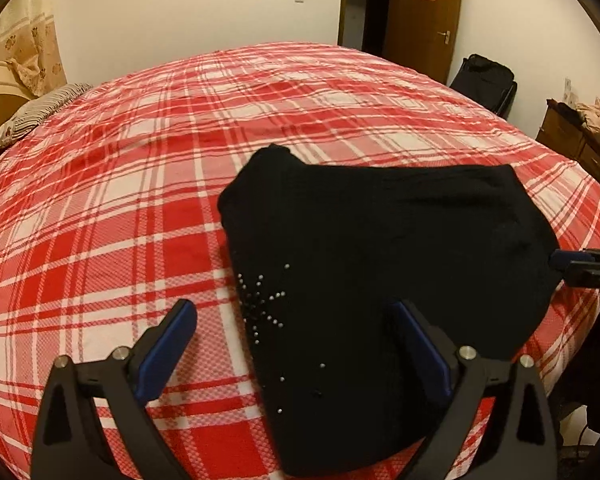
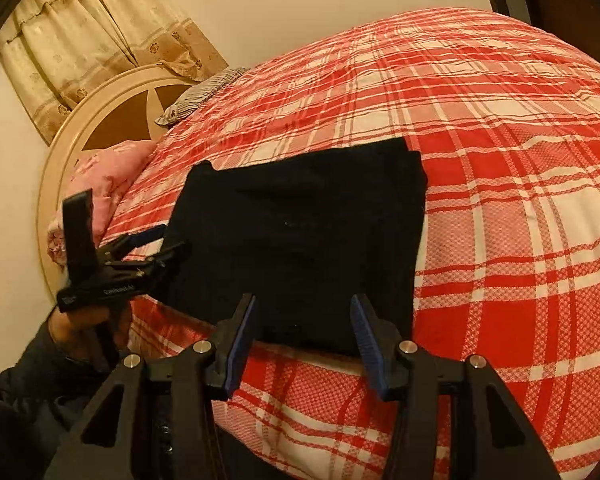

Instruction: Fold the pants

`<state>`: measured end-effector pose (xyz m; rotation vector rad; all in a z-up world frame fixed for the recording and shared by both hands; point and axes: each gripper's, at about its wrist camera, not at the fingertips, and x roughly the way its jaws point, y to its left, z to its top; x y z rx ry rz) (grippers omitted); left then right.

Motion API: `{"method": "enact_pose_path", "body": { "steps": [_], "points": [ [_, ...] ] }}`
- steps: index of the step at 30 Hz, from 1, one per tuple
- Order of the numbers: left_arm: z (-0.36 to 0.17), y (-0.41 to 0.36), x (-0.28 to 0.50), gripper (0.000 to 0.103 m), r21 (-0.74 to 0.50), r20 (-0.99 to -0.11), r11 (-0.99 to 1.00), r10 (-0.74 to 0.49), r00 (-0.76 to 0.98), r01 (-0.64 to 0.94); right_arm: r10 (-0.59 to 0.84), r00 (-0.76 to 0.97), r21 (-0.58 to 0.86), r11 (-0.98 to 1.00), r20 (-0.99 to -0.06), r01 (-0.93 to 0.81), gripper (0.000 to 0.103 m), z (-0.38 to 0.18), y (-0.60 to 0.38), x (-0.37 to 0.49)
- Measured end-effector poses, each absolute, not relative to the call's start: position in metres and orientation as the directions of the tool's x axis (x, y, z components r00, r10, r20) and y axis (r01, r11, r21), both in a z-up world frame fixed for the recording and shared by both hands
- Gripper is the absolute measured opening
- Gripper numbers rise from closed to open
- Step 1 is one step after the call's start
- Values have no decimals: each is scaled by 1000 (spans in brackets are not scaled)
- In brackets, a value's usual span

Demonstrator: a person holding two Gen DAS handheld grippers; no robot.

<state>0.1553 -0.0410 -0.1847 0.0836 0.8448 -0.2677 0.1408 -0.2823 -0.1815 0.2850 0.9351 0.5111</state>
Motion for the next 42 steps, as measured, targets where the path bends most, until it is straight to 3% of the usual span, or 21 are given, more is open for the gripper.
{"method": "enact_pose_path", "body": {
  "steps": [6, 16, 26, 42],
  "points": [
    [-177, -39, 151, 100, -32, -739, 962, -205, 641, 272, 500, 612, 410, 863, -613, -295, 50, -151, -293, 127],
    [-175, -29, 164, 100, -50, -731, 967, -206, 650, 250, 393, 634, 384, 909, -666, -161, 56, -163, -309, 158],
    [-189, -29, 178, 103, -105, -755, 961, -243, 609, 254, 405, 574, 425, 899, -712, -107, 56, -199, -311, 184],
    [-197, -30, 187, 103, -184, -734, 937, -333, 591, 298, 475, 556, 516, 851, -682, -93, 55, -208, -305, 195]
  ]
}}
